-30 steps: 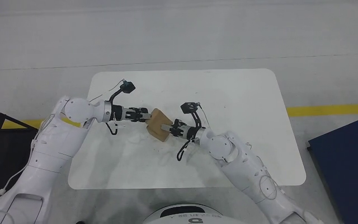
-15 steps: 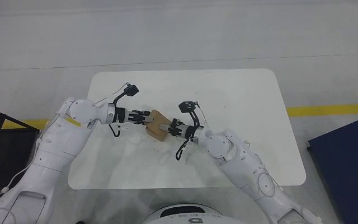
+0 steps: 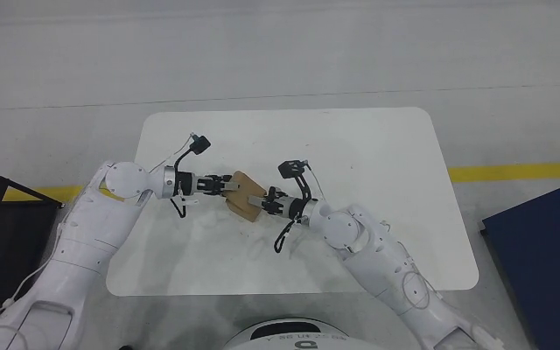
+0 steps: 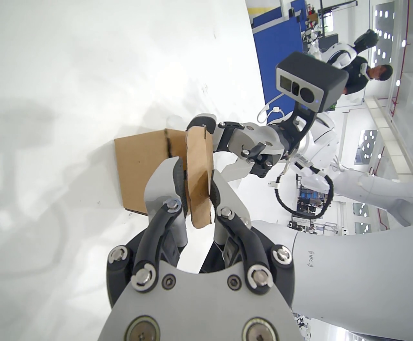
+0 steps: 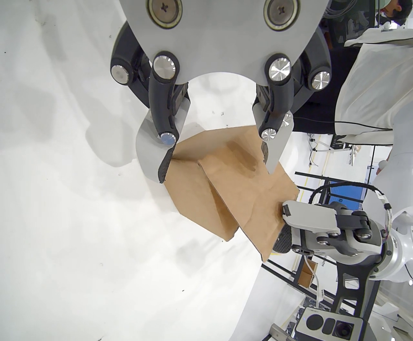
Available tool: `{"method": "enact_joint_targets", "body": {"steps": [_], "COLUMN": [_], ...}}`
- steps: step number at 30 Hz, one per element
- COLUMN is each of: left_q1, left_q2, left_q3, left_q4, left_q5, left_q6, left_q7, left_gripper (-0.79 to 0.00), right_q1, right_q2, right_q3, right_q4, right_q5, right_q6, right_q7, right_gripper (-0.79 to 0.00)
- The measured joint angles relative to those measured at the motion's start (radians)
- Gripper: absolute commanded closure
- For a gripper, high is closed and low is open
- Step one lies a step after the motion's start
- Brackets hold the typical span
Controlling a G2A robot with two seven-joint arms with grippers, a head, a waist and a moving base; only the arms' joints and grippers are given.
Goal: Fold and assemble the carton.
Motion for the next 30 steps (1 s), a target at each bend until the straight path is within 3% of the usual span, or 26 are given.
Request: {"method": "enact_joint_targets", "body": {"steps": [2,7,12,16,25,30], "left_q1": [0.008,0.047,0.154,0.214,0.126,0.064], "left_q2": [0.007,0.042,0.077,0.084,0.061,0.044], "left_q3": [-0.022,-0.111,-0.171,-0.19,-0.08,-0.012], "left_q4": [-0.006,-0.121,-0.476,-0.638,-0.529,-0.468], "left_q5": [0.007,0.18,0.531,0.572,0.569,0.559], "left_q6": [0.002,0.075,0.181,0.187,0.239,0.237], "left_q7": [0.002,0.042,0.091,0.095,0.061,0.046], "left_gripper": [-0.785,-0.785,-0.785,-0.785,-0.702,-0.52], "right_q1": [-0.004,-0.016,-0.025,-0.036,-0.086,-0.116], "right_q2": [0.001,0.005,0.009,0.014,0.027,0.033], "right_q3": [0.002,0.008,0.016,0.035,0.067,0.079], "right_q4": [-0.004,-0.017,-0.03,-0.039,-0.085,-0.108], "right_q5": [-0.004,-0.016,-0.039,-0.052,-0.072,-0.079], "right_q6": [0.001,0.008,0.022,0.033,0.042,0.046], "right_q7": [-0.003,-0.006,-0.009,-0.015,-0.029,-0.038], "right_gripper": [-0.557,-0.566,-0.576,-0.566,-0.582,-0.579]}}
